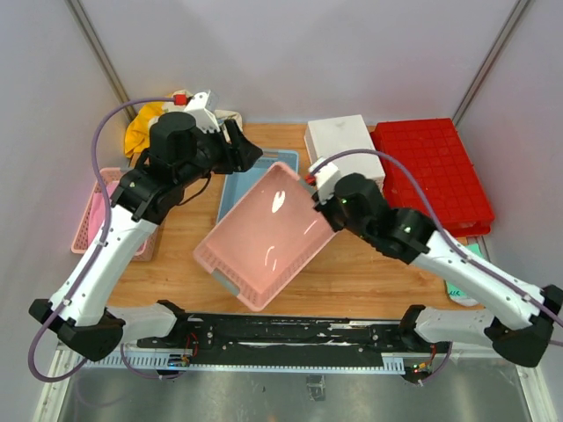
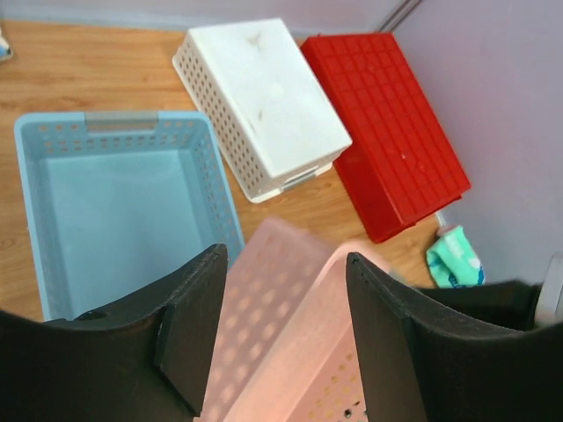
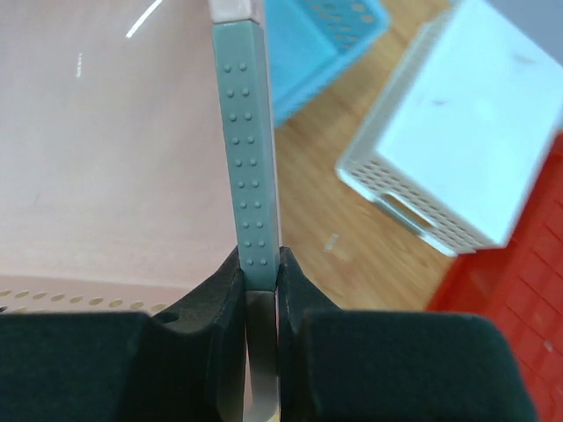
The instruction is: Turn the large container upside down
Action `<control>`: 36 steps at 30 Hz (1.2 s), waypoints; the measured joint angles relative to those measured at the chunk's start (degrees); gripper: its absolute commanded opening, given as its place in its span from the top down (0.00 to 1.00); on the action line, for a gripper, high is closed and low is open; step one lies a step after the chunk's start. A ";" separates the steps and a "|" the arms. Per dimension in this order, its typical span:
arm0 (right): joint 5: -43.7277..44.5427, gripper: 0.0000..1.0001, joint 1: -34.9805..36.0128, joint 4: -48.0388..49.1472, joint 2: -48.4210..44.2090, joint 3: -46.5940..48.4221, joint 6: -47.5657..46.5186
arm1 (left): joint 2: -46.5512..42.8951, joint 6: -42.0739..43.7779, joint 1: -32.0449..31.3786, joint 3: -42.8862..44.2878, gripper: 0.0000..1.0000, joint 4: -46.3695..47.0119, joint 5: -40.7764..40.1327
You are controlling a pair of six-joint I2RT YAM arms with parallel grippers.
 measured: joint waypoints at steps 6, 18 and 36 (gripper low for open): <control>2.10 0.99 -19.10 -8.79 -5.77 2.54 0.15 | 0.24 -1.60 0.37 1.92 0.38 1.81 -2.27; 2.97 0.99 -48.54 -21.46 -6.32 3.23 17.16 | 15.19 -0.63 -6.12 -7.52 0.28 7.58 -6.75; 3.74 0.99 -52.65 -22.38 -12.57 3.32 21.59 | 34.56 4.26 -9.94 -6.93 0.38 9.16 -18.27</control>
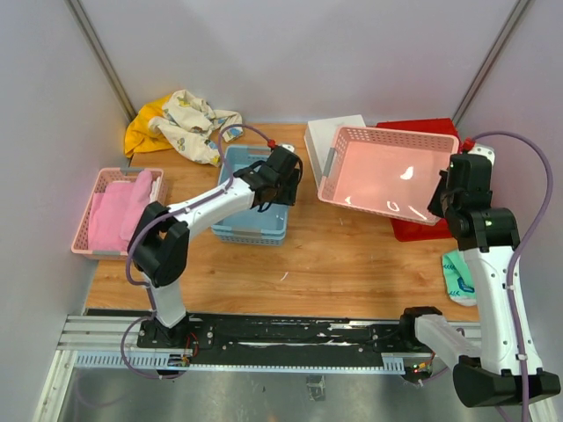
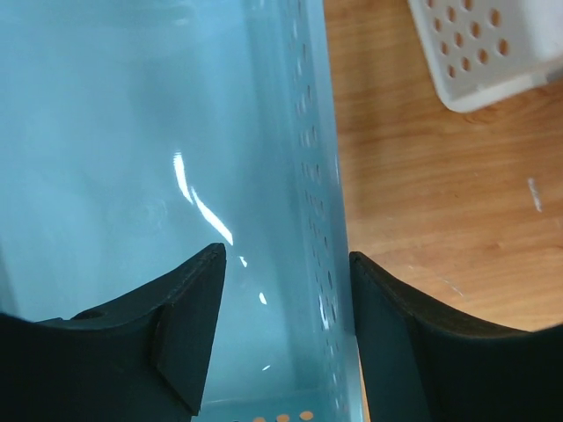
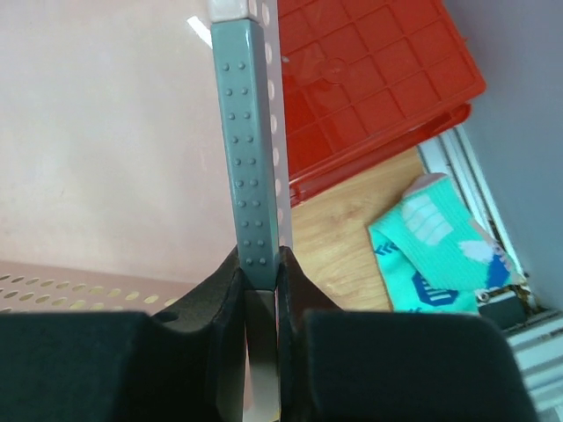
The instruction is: Turn the large container upside down
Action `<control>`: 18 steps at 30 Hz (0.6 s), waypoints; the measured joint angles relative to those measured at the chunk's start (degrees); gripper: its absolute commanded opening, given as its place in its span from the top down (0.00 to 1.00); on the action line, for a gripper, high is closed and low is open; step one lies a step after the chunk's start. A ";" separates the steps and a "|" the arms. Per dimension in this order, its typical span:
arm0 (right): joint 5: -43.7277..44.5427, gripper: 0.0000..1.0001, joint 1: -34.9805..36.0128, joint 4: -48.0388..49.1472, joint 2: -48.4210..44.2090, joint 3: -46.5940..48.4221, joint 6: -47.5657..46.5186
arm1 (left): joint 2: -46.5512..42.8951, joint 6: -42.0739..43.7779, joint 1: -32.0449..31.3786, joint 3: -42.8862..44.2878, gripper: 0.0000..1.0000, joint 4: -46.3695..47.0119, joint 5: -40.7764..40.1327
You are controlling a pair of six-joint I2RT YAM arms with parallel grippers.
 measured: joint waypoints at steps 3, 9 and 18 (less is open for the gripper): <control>-5.16 0.99 -0.02 1.60 -0.26 -0.85 -0.46 | -0.46 0.20 2.84 -0.52 0.38 0.15 -0.48; -22.58 0.99 0.09 6.56 -0.02 -5.07 -2.93 | -5.09 0.98 12.98 -5.35 0.38 -0.20 -0.85; -30.95 0.99 10.64 8.22 2.47 -11.28 -2.82 | -10.27 2.58 16.61 -4.74 0.32 -2.84 -0.37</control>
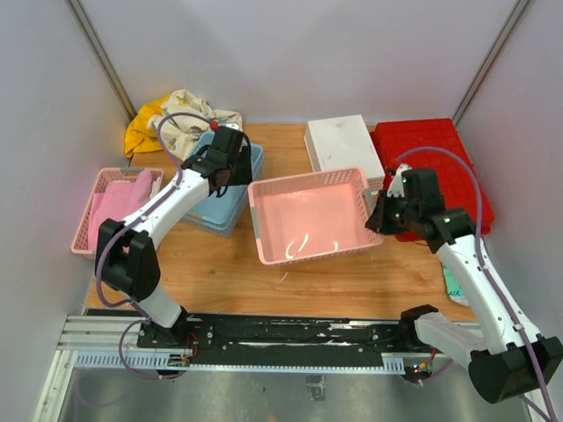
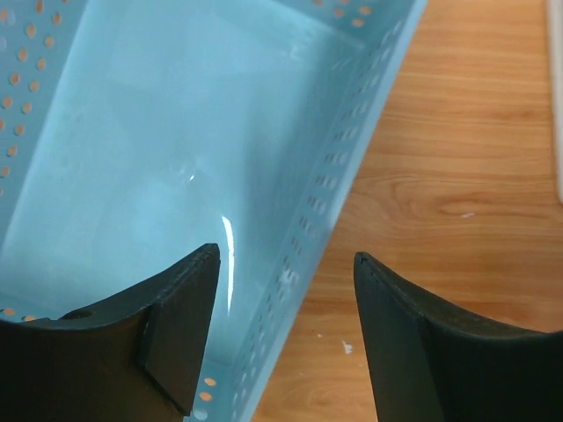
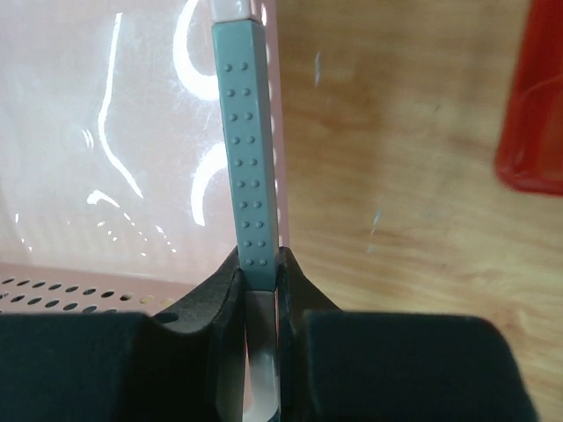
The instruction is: Turn the large container upside down
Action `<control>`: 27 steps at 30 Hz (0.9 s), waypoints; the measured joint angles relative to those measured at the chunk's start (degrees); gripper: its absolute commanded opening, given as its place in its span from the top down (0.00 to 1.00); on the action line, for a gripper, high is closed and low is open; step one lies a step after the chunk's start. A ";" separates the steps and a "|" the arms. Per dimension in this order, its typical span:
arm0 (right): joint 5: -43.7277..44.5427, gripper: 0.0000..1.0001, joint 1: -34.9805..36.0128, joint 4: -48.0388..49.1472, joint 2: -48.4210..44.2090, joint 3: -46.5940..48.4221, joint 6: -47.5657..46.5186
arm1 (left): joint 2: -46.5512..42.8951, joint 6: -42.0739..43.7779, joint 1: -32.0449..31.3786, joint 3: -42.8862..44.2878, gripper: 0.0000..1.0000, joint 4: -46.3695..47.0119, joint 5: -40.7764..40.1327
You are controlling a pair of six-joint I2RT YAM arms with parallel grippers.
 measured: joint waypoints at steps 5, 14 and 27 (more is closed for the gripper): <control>3.85 0.78 9.31 0.11 -0.02 -10.14 7.48 | -5.14 -0.22 0.00 3.89 0.26 -1.84 2.23; 10.34 0.36 11.72 -1.20 0.96 -9.97 8.83 | -14.01 -0.44 0.02 11.17 0.07 -3.30 6.14; 2.56 0.37 38.71 1.55 4.61 -4.26 -12.70 | -20.50 -0.22 0.02 9.16 0.01 -4.46 14.47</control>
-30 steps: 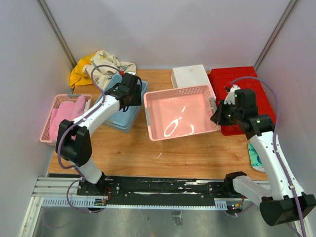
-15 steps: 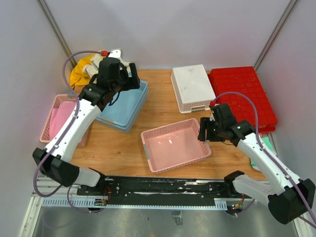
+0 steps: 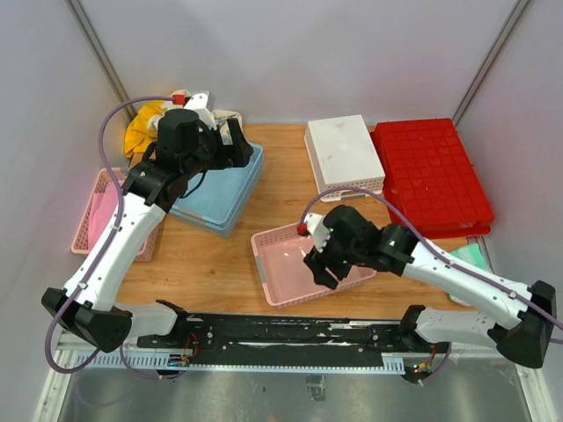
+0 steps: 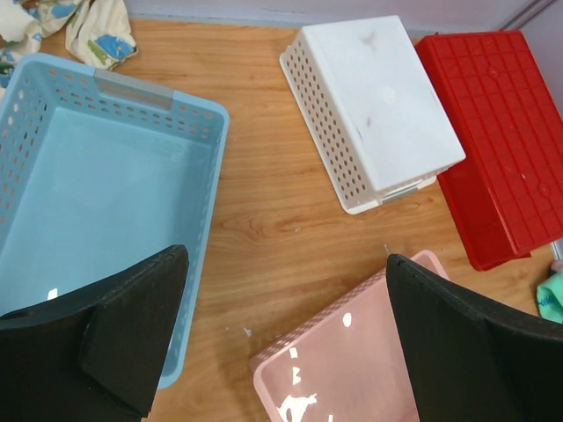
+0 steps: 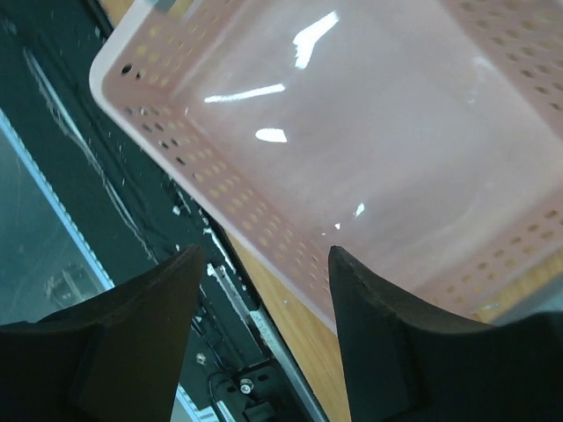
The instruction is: Turn the large container upside down
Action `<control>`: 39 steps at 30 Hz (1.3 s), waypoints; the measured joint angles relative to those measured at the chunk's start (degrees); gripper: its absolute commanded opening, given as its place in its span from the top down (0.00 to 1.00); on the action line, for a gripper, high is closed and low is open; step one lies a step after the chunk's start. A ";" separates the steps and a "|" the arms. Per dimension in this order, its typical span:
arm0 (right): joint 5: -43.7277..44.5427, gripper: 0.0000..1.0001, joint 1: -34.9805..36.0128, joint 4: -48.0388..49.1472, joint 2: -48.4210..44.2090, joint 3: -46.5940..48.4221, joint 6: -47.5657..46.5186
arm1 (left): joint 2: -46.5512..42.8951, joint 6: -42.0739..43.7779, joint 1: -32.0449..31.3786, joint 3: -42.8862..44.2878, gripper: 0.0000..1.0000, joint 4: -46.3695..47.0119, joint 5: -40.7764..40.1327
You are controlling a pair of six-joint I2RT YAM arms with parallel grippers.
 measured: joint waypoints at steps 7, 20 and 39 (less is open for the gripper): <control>-4.68 0.35 5.49 0.72 3.91 -4.28 -8.90 | -0.70 0.22 0.00 -1.73 0.01 0.20 0.63; -8.46 0.48 10.75 4.48 13.03 -7.02 -15.91 | -0.72 0.72 0.00 -3.56 0.01 0.24 0.68; -3.61 0.99 11.15 2.75 9.73 -2.75 -14.45 | -0.76 1.07 -0.02 -3.89 0.01 0.09 0.48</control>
